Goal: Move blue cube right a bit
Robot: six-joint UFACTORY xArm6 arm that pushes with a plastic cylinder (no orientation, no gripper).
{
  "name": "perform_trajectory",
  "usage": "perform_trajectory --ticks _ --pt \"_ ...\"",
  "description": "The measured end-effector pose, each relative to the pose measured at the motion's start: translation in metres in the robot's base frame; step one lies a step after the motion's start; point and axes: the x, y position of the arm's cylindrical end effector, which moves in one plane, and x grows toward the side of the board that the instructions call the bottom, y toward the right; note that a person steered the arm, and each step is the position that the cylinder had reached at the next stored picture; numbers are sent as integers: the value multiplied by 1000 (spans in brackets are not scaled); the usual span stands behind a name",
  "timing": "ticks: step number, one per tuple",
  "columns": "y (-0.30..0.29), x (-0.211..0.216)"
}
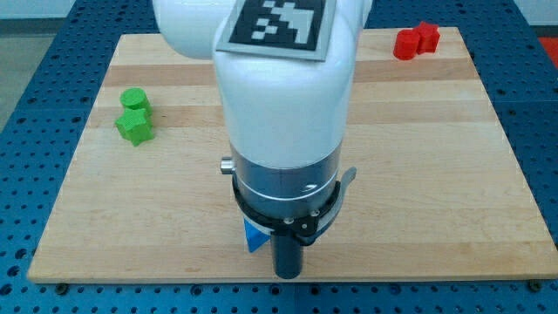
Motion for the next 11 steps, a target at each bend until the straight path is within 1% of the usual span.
perform_trajectory --ticks 1,3,4,5,7,8,9,10,11 --pt "-11 -1" --pt "-102 -1" --pt "-113 -15" --pt "-109 -30" --pt "-57 -33" --pt "-44 -33" --pt "-44 -33" --pt "-65 -40" --pt "-82 -60"
